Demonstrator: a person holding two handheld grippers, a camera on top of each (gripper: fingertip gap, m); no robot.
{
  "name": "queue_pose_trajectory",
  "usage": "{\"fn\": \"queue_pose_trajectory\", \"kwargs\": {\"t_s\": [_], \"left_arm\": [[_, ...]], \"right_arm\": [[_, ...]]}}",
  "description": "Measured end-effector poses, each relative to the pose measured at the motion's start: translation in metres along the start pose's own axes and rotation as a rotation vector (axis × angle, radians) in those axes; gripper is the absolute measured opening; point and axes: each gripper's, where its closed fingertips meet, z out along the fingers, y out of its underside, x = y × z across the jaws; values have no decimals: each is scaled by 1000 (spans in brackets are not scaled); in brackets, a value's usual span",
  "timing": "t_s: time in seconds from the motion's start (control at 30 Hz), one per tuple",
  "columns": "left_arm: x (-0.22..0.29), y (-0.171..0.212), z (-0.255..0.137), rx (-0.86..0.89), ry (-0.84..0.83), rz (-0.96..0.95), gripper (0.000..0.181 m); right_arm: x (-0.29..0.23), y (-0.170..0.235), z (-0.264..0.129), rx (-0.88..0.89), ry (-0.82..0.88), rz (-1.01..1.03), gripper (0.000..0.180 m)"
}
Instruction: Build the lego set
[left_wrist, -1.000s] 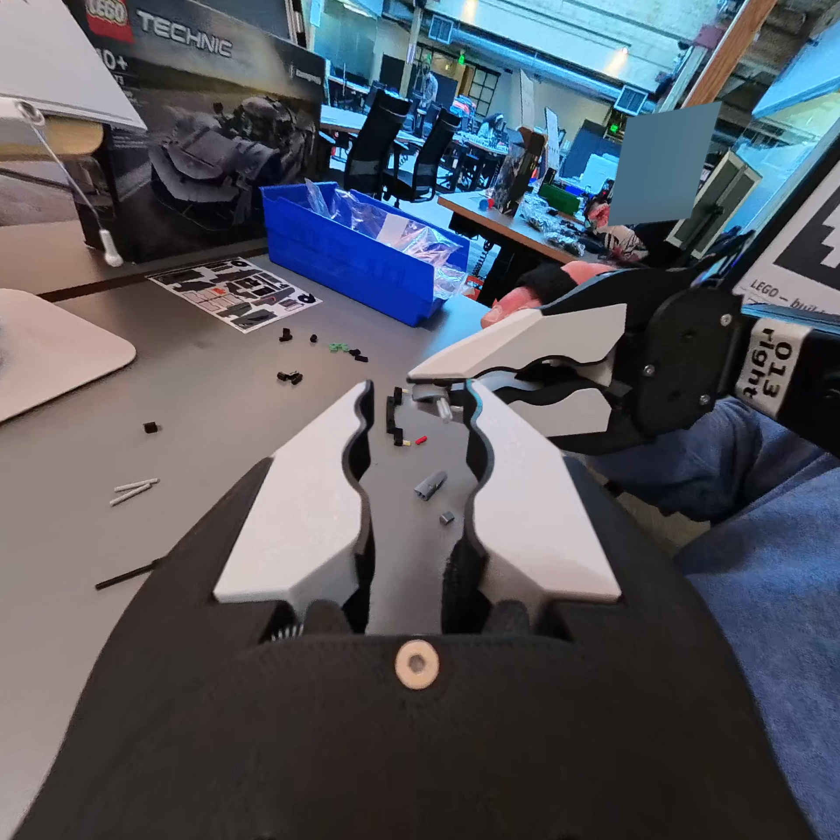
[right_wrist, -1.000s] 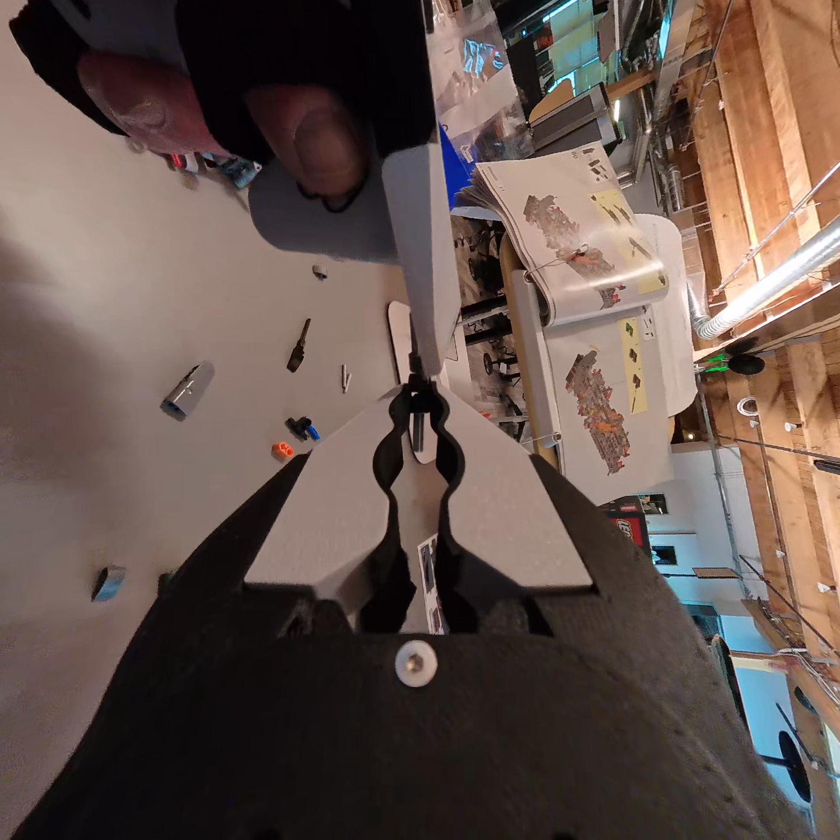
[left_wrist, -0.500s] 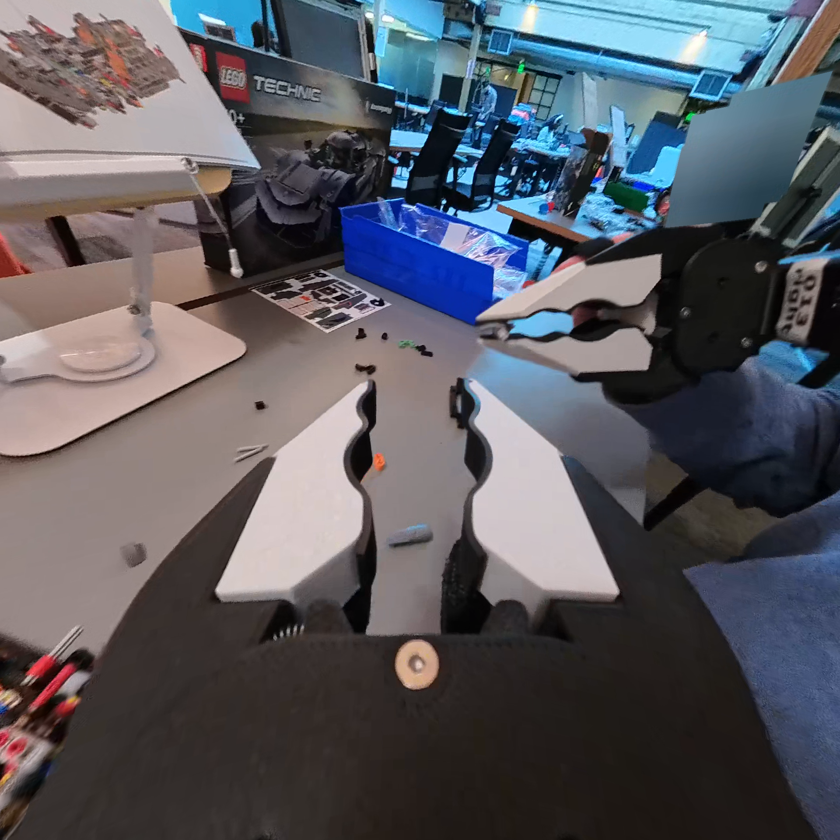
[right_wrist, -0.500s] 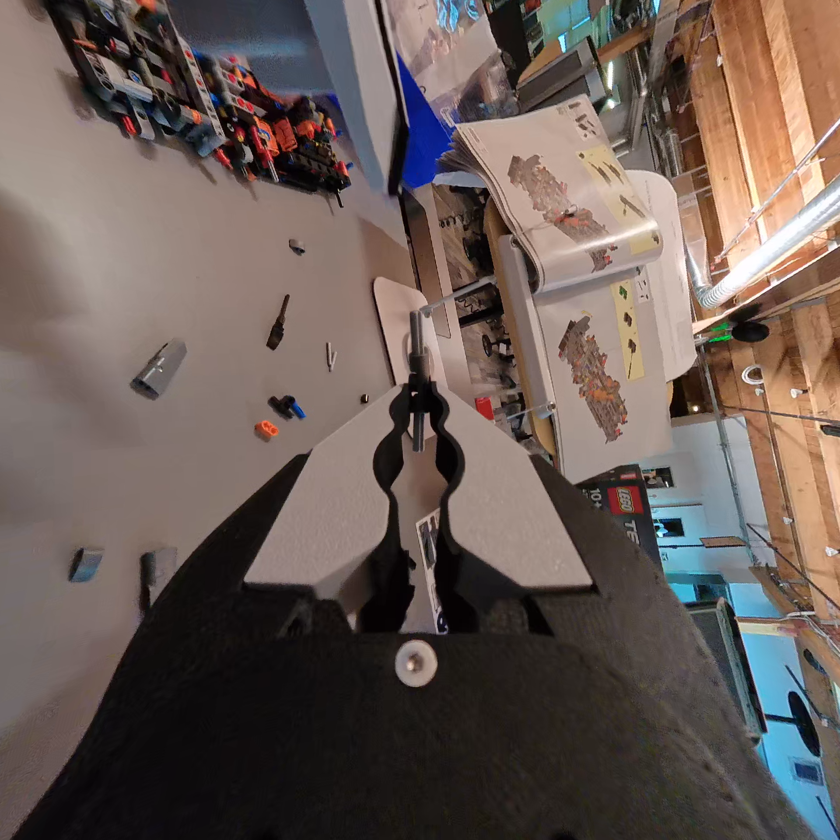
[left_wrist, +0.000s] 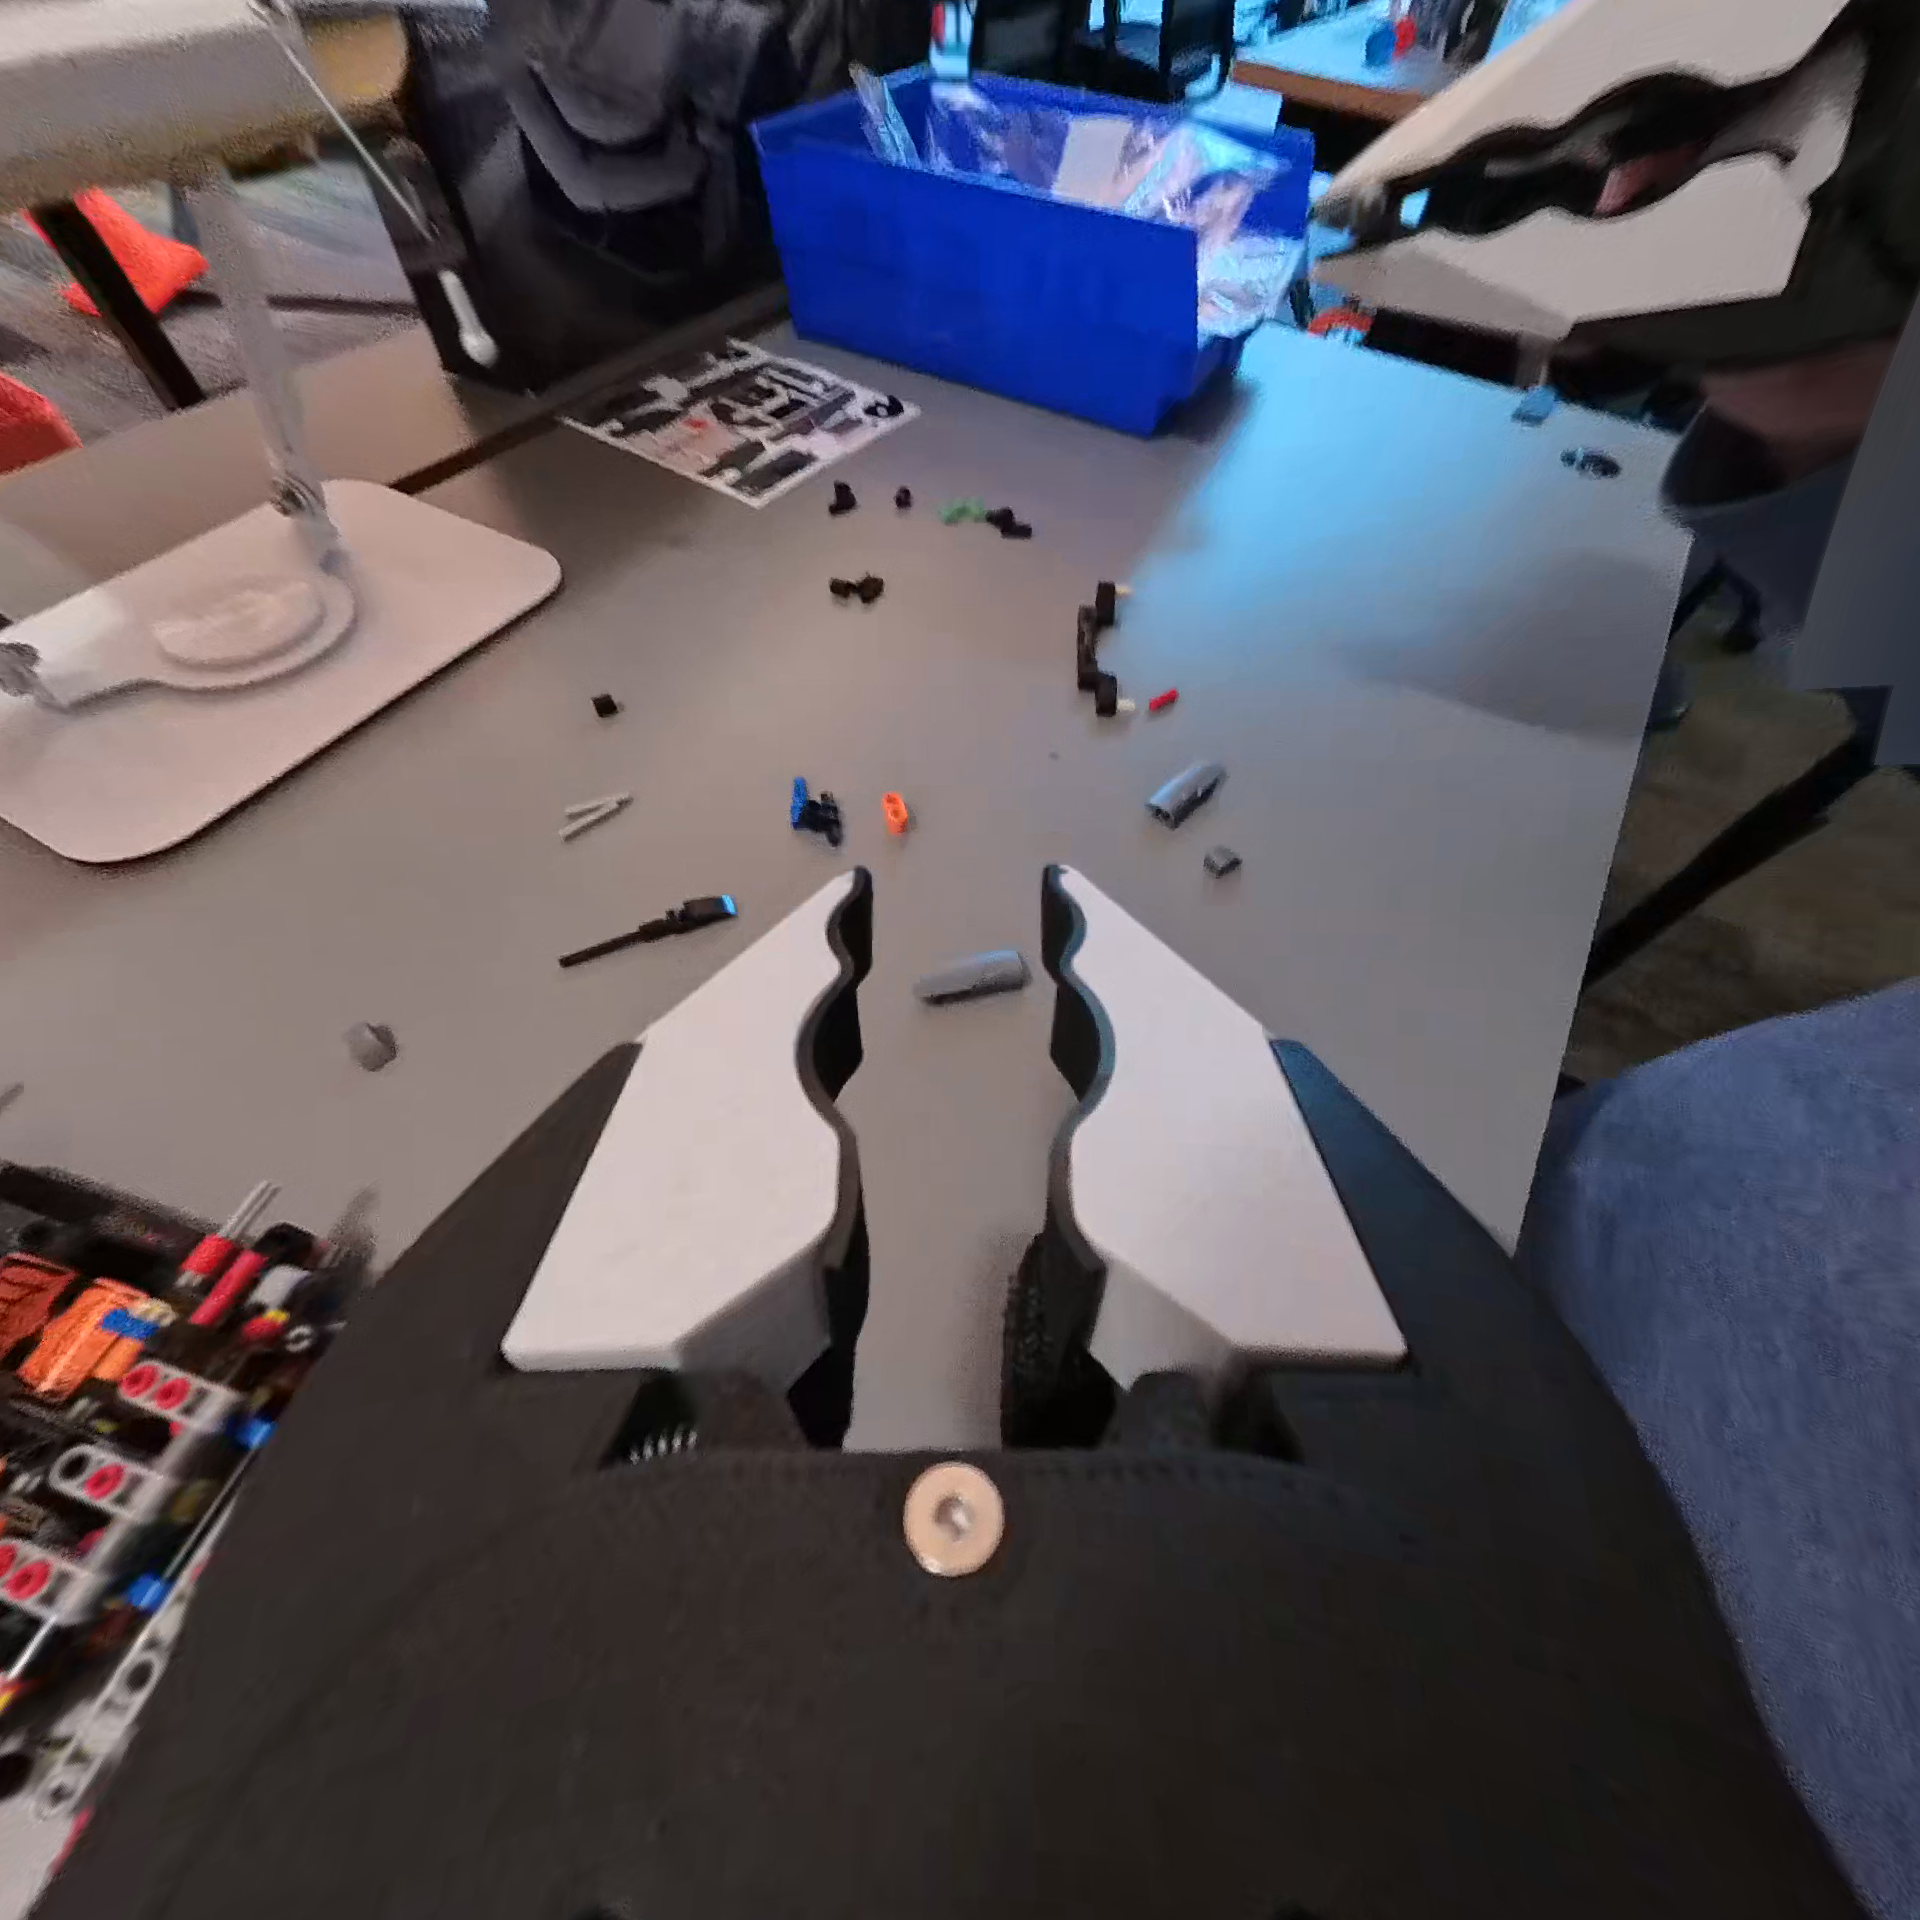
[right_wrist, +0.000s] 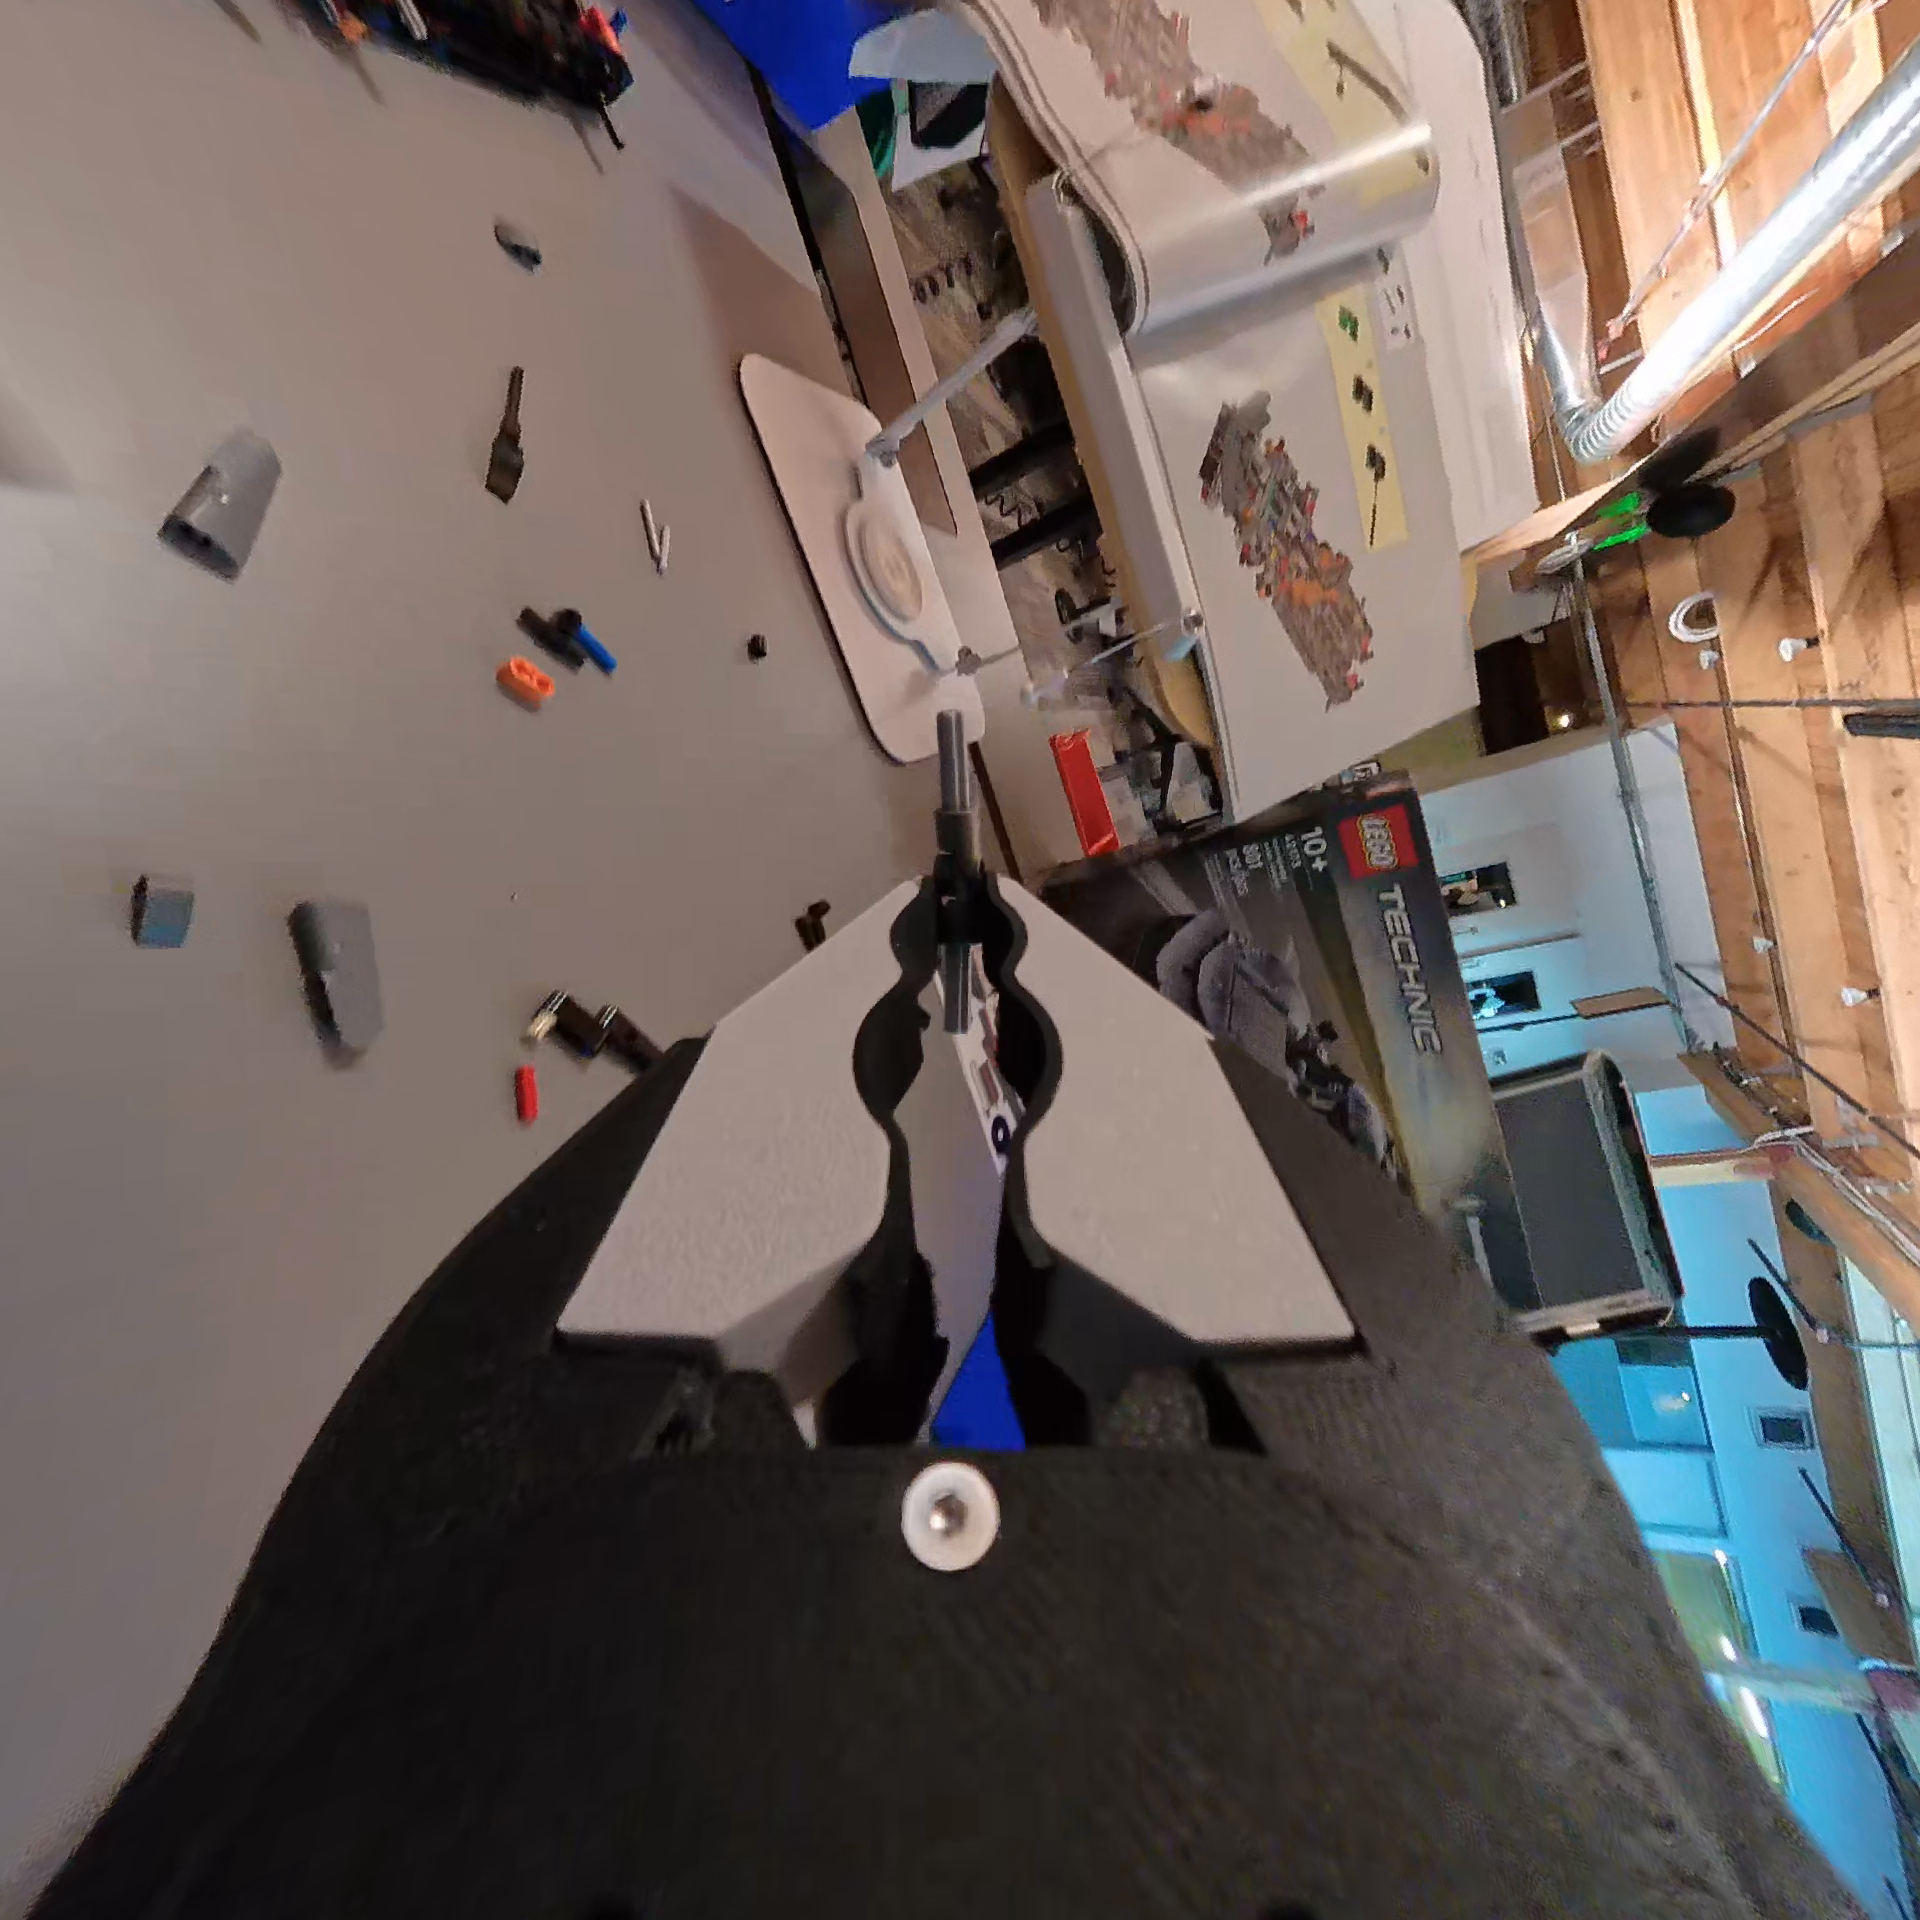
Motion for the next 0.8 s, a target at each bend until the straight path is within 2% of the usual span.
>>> {"fn": "queue_pose_trajectory", "kwargs": {"t_s": [0.2, 0.3, 0.53, 0.8], "left_arm": [[34, 15, 28, -63, 66, 35, 30], [44, 28, 45, -139, 54, 122, 30], [26, 48, 60, -236, -21, 211, 34], [22, 51, 66, -281, -19, 275, 35]], "right_arm": [[-18, 20, -17, -29, -31, 10, 5], [-24, 28, -24, -37, -42, 31, 5], [-41, 44, -34, -35, -72, 73, 5], [-48, 56, -35, -23, -88, 108, 5]]}}
